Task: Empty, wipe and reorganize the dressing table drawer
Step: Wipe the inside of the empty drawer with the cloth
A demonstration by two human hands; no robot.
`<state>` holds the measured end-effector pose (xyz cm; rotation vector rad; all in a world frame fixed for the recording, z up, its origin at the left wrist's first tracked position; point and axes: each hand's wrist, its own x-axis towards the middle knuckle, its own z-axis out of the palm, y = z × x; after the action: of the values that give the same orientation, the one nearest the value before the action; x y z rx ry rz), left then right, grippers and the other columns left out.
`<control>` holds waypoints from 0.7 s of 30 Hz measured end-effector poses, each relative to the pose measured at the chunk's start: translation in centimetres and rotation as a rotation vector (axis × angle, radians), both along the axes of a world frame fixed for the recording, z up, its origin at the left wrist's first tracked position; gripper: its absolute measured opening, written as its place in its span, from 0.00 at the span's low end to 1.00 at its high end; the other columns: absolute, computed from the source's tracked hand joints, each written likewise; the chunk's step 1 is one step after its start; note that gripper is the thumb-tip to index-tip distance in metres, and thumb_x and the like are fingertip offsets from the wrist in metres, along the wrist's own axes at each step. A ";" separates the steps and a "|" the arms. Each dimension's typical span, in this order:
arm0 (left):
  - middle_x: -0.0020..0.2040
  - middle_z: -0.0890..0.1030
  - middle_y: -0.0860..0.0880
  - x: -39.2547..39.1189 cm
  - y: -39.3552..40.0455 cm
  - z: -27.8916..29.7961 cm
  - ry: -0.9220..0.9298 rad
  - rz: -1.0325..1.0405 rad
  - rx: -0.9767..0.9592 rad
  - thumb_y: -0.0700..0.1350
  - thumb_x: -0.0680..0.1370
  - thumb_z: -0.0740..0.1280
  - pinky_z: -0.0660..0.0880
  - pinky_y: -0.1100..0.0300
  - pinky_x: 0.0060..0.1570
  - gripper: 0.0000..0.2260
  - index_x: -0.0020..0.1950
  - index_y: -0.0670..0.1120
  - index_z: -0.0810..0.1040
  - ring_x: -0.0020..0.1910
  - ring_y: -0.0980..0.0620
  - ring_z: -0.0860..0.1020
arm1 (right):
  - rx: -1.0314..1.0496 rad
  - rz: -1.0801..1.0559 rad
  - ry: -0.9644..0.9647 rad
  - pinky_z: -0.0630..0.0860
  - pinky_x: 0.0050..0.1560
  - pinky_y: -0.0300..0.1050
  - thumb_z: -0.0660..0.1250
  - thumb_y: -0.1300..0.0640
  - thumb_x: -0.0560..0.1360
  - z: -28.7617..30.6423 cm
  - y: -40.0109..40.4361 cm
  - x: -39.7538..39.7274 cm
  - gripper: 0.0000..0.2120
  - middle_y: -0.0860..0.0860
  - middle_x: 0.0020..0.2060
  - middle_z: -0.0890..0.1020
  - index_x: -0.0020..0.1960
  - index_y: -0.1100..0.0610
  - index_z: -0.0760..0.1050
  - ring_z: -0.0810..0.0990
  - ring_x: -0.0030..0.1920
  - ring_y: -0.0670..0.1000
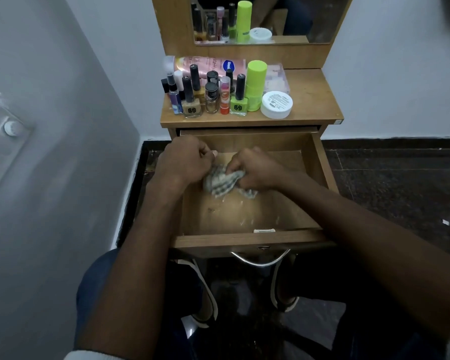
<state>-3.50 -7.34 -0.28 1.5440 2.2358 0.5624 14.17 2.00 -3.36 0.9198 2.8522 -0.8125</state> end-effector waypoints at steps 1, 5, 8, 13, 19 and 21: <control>0.40 0.84 0.55 0.1 0.1 0.0 0.010 0.014 0.010 0.54 0.83 0.69 0.83 0.47 0.51 0.10 0.46 0.53 0.87 0.40 0.52 0.82 | -0.012 0.038 -0.004 0.75 0.43 0.40 0.74 0.62 0.68 0.0 -0.4 -0.2 0.13 0.45 0.44 0.87 0.49 0.49 0.88 0.82 0.45 0.45; 0.40 0.83 0.54 0.4 0.6 -0.1 0.043 0.091 0.080 0.56 0.83 0.68 0.76 0.53 0.45 0.13 0.46 0.52 0.87 0.41 0.54 0.80 | 0.019 -0.149 0.057 0.72 0.48 0.42 0.71 0.65 0.70 -0.3 2.3 -1.4 0.16 0.50 0.48 0.87 0.53 0.51 0.87 0.83 0.51 0.51; 0.39 0.81 0.55 0.4 0.8 -0.4 0.023 0.147 0.123 0.56 0.86 0.64 0.74 0.54 0.44 0.16 0.47 0.51 0.86 0.43 0.51 0.80 | 0.006 -0.088 0.034 0.78 0.47 0.47 0.71 0.60 0.69 -0.4 1.3 -2.1 0.10 0.48 0.43 0.85 0.43 0.46 0.84 0.83 0.48 0.52; 0.37 0.80 0.55 0.4 0.8 -0.9 -0.035 0.221 0.155 0.56 0.87 0.61 0.75 0.53 0.44 0.18 0.46 0.51 0.86 0.42 0.49 0.81 | -0.032 -0.007 0.057 0.80 0.47 0.42 0.71 0.65 0.69 -0.1 0.1 -2.0 0.17 0.46 0.46 0.88 0.53 0.50 0.88 0.83 0.45 0.47; 0.41 0.84 0.56 0.1 0.6 -1.1 -0.124 0.208 0.174 0.53 0.87 0.63 0.80 0.51 0.50 0.15 0.47 0.52 0.86 0.43 0.51 0.83 | 0.026 0.006 0.046 0.75 0.45 0.46 0.70 0.63 0.72 0.3 -1.3 -2.8 0.11 0.54 0.50 0.86 0.54 0.54 0.84 0.83 0.51 0.55; 0.40 0.84 0.57 -0.5 0.7 -1.3 -0.171 0.208 0.191 0.51 0.85 0.66 0.82 0.49 0.50 0.12 0.46 0.54 0.86 0.40 0.51 0.82 | -0.065 0.091 0.053 0.78 0.49 0.45 0.70 0.64 0.71 0.3 -1.7 -2.5 0.15 0.51 0.50 0.88 0.55 0.54 0.87 0.84 0.50 0.52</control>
<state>-4.05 -6.64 -1.55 1.2982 2.2781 0.9564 11.69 0.26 -3.05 0.7659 2.8687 -0.9274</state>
